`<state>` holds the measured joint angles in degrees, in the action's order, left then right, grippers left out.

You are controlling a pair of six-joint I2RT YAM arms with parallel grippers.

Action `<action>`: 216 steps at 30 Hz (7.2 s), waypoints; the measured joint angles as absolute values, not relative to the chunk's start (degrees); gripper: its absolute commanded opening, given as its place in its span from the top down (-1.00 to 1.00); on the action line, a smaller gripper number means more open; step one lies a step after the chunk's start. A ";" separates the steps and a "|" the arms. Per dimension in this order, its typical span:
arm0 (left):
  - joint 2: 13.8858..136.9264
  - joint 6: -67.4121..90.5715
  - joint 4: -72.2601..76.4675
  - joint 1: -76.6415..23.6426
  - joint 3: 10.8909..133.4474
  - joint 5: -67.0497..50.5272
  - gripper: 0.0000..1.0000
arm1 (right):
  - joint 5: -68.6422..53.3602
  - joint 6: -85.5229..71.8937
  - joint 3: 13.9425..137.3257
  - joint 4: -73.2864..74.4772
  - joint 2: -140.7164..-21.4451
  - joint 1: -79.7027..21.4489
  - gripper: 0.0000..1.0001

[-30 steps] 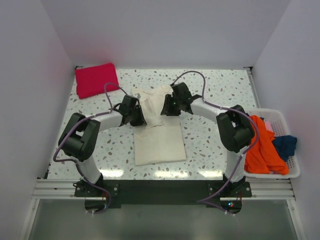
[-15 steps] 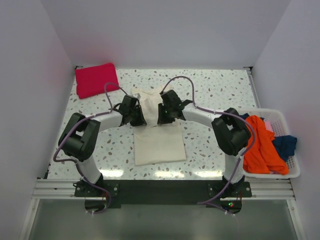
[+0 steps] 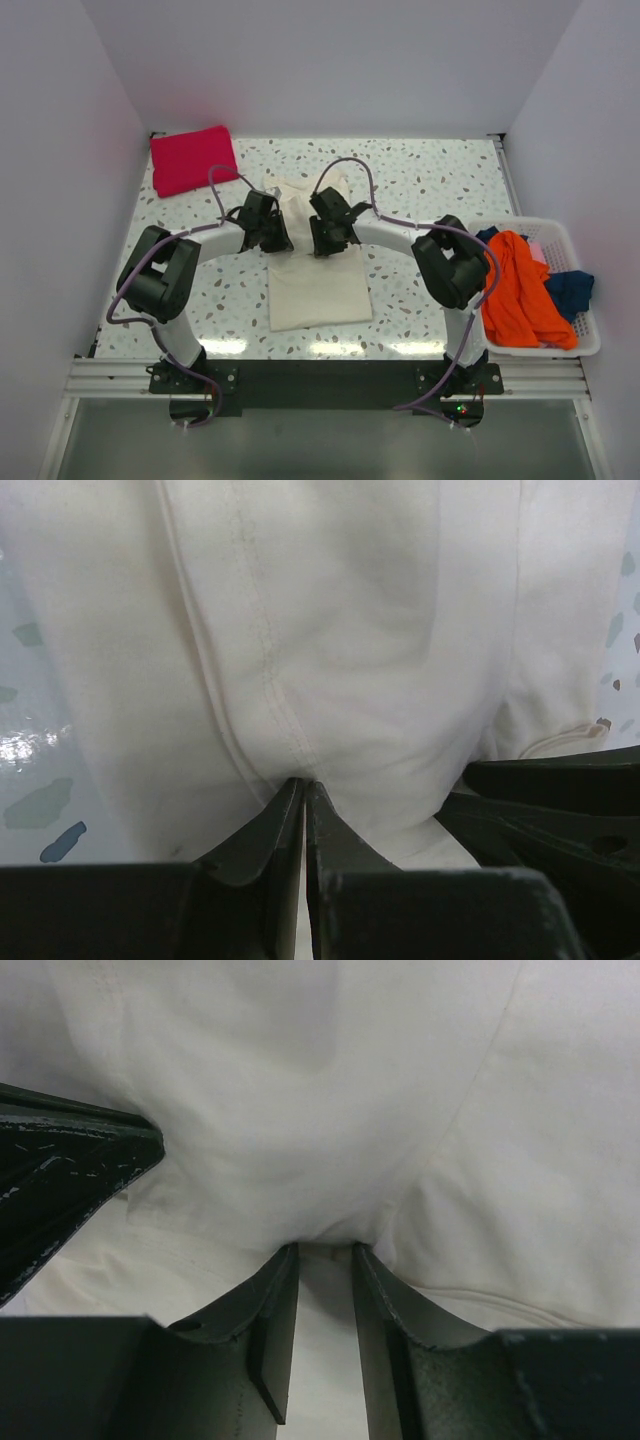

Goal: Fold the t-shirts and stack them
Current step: Fold the tshirt

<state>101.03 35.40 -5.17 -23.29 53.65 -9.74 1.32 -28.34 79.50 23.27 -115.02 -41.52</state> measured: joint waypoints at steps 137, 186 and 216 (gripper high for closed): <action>58.24 60.95 -20.69 -35.07 19.57 -10.48 1.00 | -20.27 -45.60 26.85 15.03 -72.23 -31.75 1.00; 72.60 46.37 -27.75 -21.52 56.49 -12.71 1.00 | -8.58 -34.92 68.93 35.46 -82.02 -27.75 1.00; 113.40 43.62 -3.20 -4.80 83.96 -19.22 0.21 | -15.16 -31.38 104.36 24.93 -123.57 -12.67 -0.08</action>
<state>113.40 43.62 -3.20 -4.80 83.96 -19.22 -15.16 -31.38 104.36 24.93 -123.57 -12.67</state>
